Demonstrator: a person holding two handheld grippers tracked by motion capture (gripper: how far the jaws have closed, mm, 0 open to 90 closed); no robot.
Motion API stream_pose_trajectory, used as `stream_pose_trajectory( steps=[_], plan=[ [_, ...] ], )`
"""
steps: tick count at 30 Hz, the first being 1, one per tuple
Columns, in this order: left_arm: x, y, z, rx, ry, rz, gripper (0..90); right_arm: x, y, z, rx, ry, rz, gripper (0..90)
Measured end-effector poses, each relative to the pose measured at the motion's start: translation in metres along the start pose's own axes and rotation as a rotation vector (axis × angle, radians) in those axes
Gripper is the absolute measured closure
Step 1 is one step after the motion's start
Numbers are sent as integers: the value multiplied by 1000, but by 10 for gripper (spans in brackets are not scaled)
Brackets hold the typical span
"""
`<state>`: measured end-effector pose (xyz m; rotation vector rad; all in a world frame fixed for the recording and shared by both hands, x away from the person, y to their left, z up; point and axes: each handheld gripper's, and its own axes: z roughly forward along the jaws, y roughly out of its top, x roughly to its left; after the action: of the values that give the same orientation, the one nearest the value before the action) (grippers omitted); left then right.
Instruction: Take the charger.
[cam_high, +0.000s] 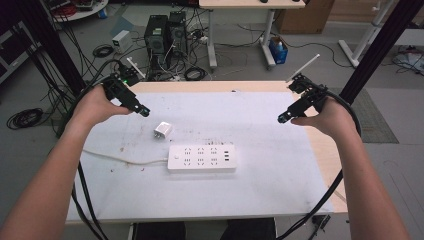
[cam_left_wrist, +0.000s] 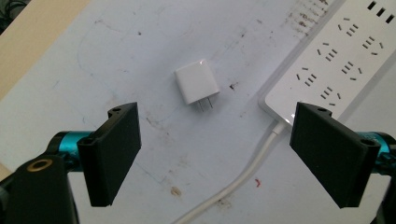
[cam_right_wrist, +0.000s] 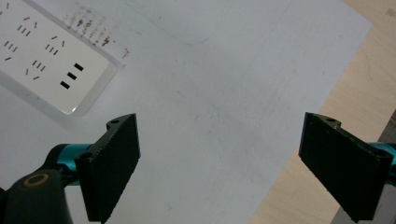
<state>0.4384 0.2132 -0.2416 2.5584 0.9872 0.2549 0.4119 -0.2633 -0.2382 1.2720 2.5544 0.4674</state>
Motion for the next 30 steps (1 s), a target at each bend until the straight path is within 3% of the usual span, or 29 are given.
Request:
stream_pose_trajectory(
  steps=[9, 17, 21, 27, 30],
  plan=[
    [-2, 6, 8, 2, 18, -24, 165, 3, 2, 1, -17, -14, 13, 120],
    [0, 12, 36, 8, 16, -92, 165, 4, 2, 5, -22, -16, 19, 120],
    [3, 16, 61, 55, 16, -135, 165, 3, -2, 6, -28, -9, 35, 120],
    [4, 20, 91, 83, 17, -189, 165, 2, -6, 10, -30, -6, 38, 120],
    [5, 20, 115, 123, 10, -226, 165, 2, -8, 13, -28, 0, 40, 120]
  ],
)
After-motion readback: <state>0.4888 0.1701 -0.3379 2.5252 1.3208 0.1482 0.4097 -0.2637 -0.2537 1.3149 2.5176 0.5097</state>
